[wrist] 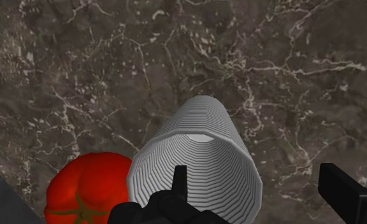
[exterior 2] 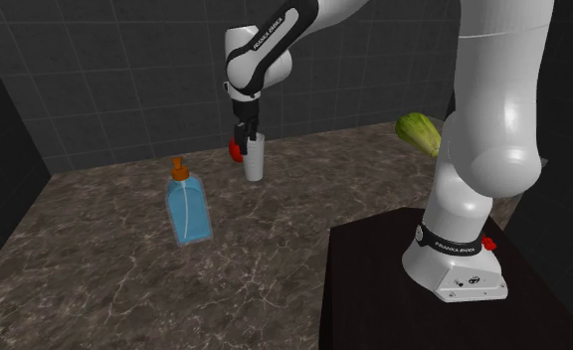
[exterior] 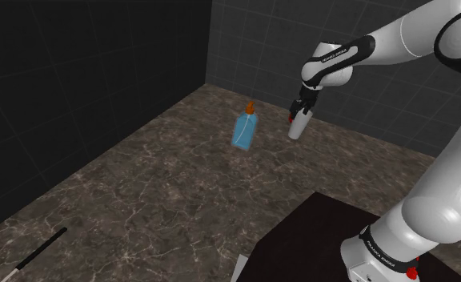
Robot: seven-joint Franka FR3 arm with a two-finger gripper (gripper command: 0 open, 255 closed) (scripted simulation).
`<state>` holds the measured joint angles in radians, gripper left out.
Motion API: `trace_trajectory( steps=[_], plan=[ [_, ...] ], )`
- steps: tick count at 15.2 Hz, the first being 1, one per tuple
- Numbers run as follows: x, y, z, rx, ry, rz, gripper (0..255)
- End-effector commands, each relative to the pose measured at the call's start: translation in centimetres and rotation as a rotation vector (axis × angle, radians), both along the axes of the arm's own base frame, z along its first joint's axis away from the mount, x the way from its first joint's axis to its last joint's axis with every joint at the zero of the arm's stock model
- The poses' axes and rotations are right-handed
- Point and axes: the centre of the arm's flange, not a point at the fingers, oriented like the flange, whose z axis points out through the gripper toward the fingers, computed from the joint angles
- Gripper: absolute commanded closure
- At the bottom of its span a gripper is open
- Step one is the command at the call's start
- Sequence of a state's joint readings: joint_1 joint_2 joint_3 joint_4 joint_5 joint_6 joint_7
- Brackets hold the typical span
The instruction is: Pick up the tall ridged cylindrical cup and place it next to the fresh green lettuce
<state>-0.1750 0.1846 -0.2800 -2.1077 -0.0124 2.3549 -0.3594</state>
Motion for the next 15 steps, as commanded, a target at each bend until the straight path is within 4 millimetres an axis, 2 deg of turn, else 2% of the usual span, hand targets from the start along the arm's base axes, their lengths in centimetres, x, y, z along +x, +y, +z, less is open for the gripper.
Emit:
trace_trajectory(
  steps=[1,9,10,15],
  plan=[
    [0.05,-0.24,-1.46,0.0,0.0,0.0,0],
    [0.05,-0.24,-1.45,0.0,0.0,0.0,0],
    [0.05,-0.24,-1.45,0.0,0.0,0.0,255],
    [0.05,-0.24,-1.45,0.0,0.0,0.0,255]
  ],
)
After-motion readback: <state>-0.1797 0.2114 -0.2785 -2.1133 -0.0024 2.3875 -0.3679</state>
